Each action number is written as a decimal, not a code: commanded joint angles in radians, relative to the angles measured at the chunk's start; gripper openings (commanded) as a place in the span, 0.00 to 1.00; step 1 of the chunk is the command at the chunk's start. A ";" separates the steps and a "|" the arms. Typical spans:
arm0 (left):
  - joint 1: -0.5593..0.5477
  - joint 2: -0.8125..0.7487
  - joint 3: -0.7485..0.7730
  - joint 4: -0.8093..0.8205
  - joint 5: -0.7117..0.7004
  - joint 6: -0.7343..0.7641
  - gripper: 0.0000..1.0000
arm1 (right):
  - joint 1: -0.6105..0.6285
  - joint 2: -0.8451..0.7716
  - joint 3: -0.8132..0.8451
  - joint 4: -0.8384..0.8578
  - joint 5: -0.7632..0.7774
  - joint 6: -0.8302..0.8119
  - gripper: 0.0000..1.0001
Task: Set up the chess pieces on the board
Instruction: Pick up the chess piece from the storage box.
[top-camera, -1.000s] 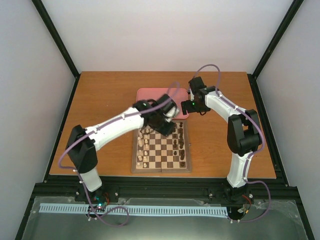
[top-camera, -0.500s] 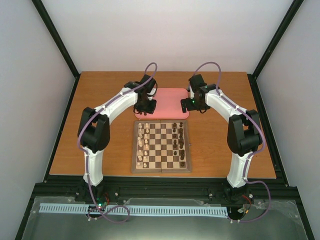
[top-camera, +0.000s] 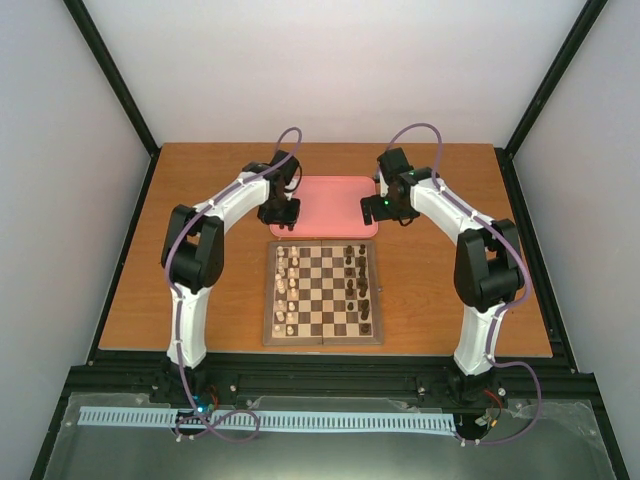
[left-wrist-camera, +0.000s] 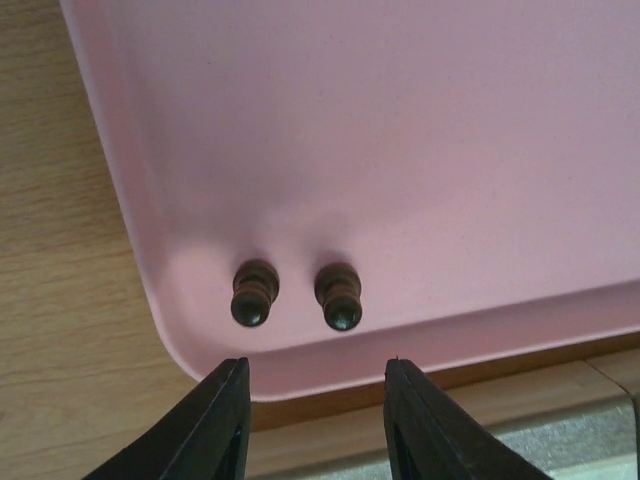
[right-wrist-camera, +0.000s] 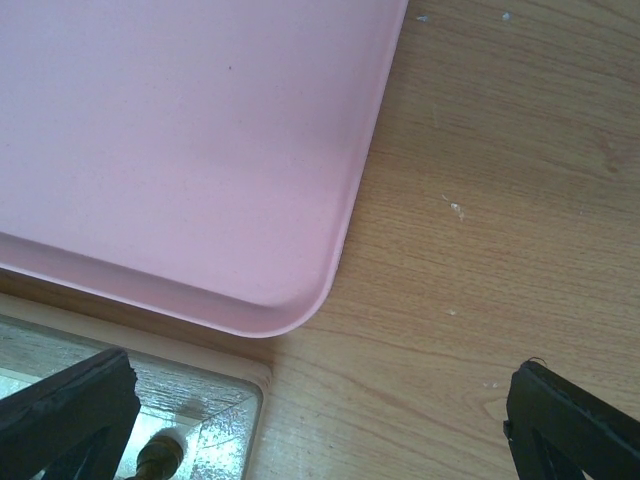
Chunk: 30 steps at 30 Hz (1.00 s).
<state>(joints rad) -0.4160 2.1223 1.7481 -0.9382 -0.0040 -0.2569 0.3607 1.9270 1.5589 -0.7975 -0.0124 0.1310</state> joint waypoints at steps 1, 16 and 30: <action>0.005 0.043 0.067 0.004 -0.002 0.023 0.39 | 0.004 0.023 0.029 -0.013 0.001 -0.007 1.00; 0.006 0.166 0.178 -0.021 0.006 0.029 0.34 | 0.004 0.062 0.075 -0.032 0.012 -0.018 1.00; 0.006 0.173 0.157 -0.034 -0.010 0.025 0.17 | 0.004 0.070 0.075 -0.026 0.006 -0.020 1.00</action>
<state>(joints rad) -0.4141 2.2967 1.8900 -0.9485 -0.0074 -0.2367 0.3607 1.9808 1.6096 -0.8204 -0.0116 0.1196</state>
